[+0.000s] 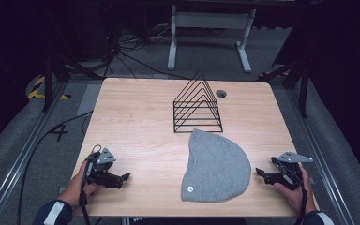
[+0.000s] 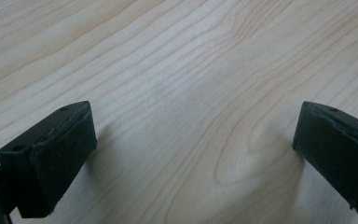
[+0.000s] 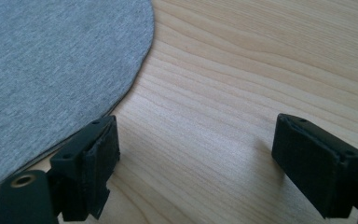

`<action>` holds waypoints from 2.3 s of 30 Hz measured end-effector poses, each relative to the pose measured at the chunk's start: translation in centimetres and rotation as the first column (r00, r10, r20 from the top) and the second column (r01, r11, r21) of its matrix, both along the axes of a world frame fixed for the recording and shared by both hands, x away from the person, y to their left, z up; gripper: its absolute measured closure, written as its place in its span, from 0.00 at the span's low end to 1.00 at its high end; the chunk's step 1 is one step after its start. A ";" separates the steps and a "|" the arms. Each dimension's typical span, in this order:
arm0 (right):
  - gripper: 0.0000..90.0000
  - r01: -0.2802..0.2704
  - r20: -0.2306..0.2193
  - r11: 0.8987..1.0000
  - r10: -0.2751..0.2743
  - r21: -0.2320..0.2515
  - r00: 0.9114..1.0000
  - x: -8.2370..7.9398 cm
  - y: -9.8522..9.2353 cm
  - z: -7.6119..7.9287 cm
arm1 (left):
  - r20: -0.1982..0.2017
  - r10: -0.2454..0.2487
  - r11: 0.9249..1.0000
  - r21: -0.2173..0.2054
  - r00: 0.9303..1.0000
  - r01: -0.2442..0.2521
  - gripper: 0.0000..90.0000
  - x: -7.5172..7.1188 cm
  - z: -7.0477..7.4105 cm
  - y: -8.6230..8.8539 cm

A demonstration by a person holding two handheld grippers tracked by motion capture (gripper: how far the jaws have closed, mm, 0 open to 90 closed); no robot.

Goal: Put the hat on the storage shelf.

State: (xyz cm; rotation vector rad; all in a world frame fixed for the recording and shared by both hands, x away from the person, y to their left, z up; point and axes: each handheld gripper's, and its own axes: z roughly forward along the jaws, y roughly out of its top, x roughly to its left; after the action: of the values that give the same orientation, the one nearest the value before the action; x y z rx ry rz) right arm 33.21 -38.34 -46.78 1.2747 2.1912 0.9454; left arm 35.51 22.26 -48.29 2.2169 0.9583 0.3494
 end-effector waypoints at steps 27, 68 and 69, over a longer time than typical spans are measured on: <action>0.91 -0.508 0.050 0.861 0.506 0.034 0.861 -3.2 15.3 3.4 | 0.030 -0.421 0.907 -0.004 0.906 0.422 0.52 4.3 3.2 -10.7; 0.97 -0.469 -0.081 0.880 0.463 -0.077 0.883 -4.6 13.7 1.2 | -0.004 -0.537 0.842 0.048 0.844 0.537 0.72 0.8 2.1 -17.6; 0.97 -0.459 -0.082 0.885 0.453 -0.082 0.888 -4.5 13.6 1.2 | -0.002 -0.522 0.852 0.032 0.853 0.522 0.72 0.3 2.0 -17.5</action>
State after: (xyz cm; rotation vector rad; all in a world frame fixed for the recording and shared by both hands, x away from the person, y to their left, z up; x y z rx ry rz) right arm 28.74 -24.73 -45.57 0.7568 2.6132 0.9552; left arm 35.83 4.71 -46.29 2.3932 0.3106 0.1165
